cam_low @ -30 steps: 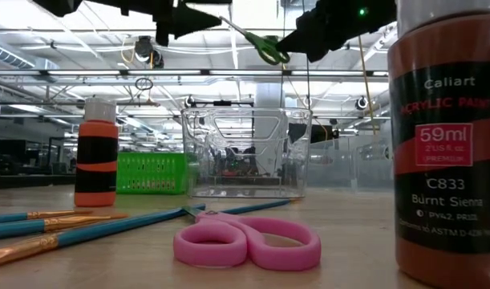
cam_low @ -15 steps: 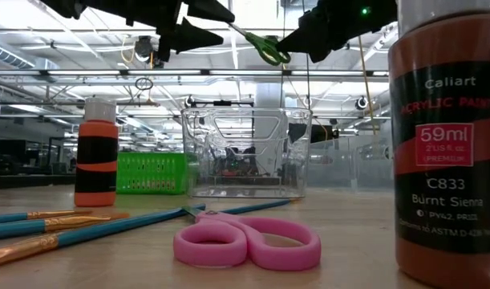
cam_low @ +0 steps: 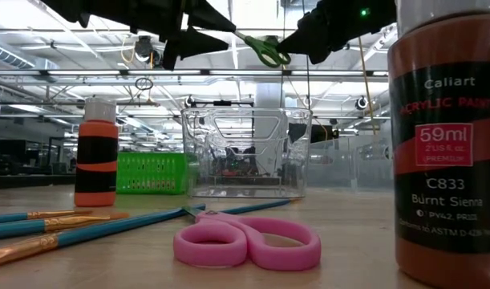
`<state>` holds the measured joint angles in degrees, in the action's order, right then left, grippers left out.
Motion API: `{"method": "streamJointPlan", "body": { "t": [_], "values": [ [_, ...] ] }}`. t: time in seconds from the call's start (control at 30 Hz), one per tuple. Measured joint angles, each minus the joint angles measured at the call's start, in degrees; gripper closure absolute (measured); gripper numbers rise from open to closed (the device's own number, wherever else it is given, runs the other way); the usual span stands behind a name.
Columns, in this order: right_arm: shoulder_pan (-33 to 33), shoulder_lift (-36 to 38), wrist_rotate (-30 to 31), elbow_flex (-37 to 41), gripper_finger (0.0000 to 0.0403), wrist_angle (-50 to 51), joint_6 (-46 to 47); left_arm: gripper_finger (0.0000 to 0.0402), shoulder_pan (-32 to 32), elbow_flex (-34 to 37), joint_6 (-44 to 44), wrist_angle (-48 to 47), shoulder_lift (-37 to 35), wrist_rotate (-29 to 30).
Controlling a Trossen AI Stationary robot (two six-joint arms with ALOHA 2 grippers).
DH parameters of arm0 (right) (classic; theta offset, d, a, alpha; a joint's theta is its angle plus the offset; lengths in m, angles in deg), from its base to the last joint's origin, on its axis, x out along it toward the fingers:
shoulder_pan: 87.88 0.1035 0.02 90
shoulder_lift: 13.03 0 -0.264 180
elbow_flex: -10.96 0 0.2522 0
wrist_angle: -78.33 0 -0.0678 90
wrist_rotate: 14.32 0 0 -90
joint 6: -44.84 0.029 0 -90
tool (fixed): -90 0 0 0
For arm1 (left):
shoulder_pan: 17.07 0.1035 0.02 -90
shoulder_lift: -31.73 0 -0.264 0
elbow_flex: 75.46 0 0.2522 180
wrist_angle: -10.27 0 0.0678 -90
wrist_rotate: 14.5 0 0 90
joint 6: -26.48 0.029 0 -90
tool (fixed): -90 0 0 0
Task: Pick & Place Paint Supplies
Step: Put the green scissors into the green bin
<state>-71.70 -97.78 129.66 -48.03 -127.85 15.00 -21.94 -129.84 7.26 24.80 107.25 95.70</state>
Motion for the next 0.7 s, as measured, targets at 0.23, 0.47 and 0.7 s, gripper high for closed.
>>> {"method": "streamJointPlan", "body": {
  "t": [0.23, 0.47, 0.7],
  "values": [
    [0.0, 0.0, 0.0, 0.0, 0.0403, 0.8, 0.0, 0.0376, 0.3, 0.0, 2.2, 0.1, 0.0, -1.7],
    [0.0, 0.1, 0.1, 0.0, 0.0403, 2.1, 0.5, 0.0393, 0.8, 0.0, 7.9, 1.4, -0.2, -5.2],
    [1.7, 0.5, 5.6, 0.0, 0.0375, 0.7, 3.5, 0.0396, -0.1, 0.0, 10.1, -4.0, -4.9, -2.3]
  ]
}}
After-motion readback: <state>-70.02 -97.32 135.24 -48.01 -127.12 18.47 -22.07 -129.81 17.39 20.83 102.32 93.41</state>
